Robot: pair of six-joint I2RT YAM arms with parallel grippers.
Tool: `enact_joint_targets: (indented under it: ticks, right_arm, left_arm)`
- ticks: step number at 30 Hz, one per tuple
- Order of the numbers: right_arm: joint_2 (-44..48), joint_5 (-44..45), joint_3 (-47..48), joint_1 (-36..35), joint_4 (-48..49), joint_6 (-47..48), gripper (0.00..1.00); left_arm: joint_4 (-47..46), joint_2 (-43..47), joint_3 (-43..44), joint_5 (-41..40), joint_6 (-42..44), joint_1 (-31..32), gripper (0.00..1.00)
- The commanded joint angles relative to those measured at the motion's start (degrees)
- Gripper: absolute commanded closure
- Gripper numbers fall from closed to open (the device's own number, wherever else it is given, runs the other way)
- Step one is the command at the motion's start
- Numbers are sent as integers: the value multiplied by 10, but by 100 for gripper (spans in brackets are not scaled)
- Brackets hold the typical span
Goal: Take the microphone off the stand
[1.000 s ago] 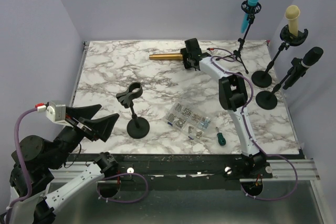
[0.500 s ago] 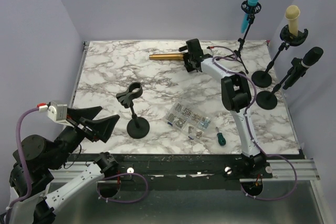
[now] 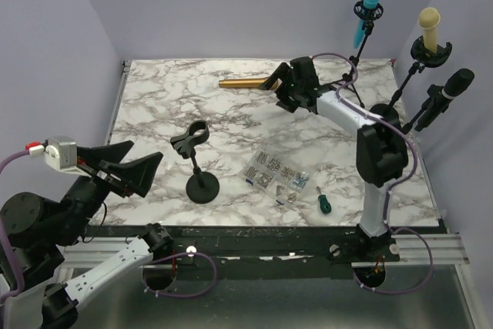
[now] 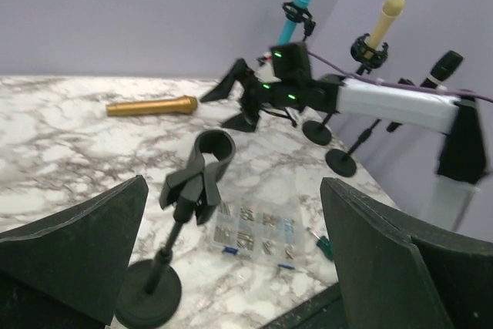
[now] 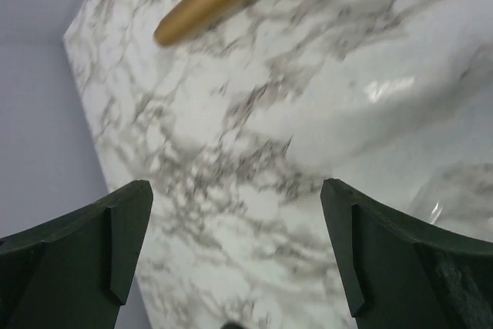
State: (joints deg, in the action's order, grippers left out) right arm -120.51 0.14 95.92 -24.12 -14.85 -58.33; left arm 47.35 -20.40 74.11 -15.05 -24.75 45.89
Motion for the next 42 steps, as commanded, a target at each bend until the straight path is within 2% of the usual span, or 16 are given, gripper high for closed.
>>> enact_joint_targets:
  ticks: [1, 4, 11, 13, 17, 22, 30, 33, 39, 42]
  right_arm:
    - [160, -199, -162, -21, 109, 40, 0]
    - [237, -265, -249, -51, 161, 12, 0]
    - [404, -277, -421, -139, 313, -58, 0]
    - [432, -273, -432, -154, 307, -58, 0]
    - [462, -277, -432, -178, 295, -57, 0]
    - [464, -250, -415, -221, 308, -89, 0]
    - [426, -143, -377, -299, 330, -103, 0]
    - [413, -110, -366, -319, 339, -122, 0]
    - [385, -96, -361, -333, 392, -187, 0]
    - [367, -97, -337, -345, 380, -197, 0]
  left_arm:
    - [-54, -78, 36, -75, 105, 2, 2]
    - [-103, -141, 56, -112, 168, 1, 2]
    - [-251, -242, 71, -187, 244, -6, 2]
    - [-277, -245, 63, -172, 242, -34, 2]
    - [-283, -223, 17, -66, 178, -135, 2]
    - [-306, -203, -34, -56, 190, -150, 2]
    - [-389, -131, -136, -92, 187, -163, 2]
    - [-401, -121, -151, -107, 188, -164, 2]
    - [-410, -116, -161, -139, 189, -164, 2]
    - [-418, -110, -169, -149, 193, -164, 2]
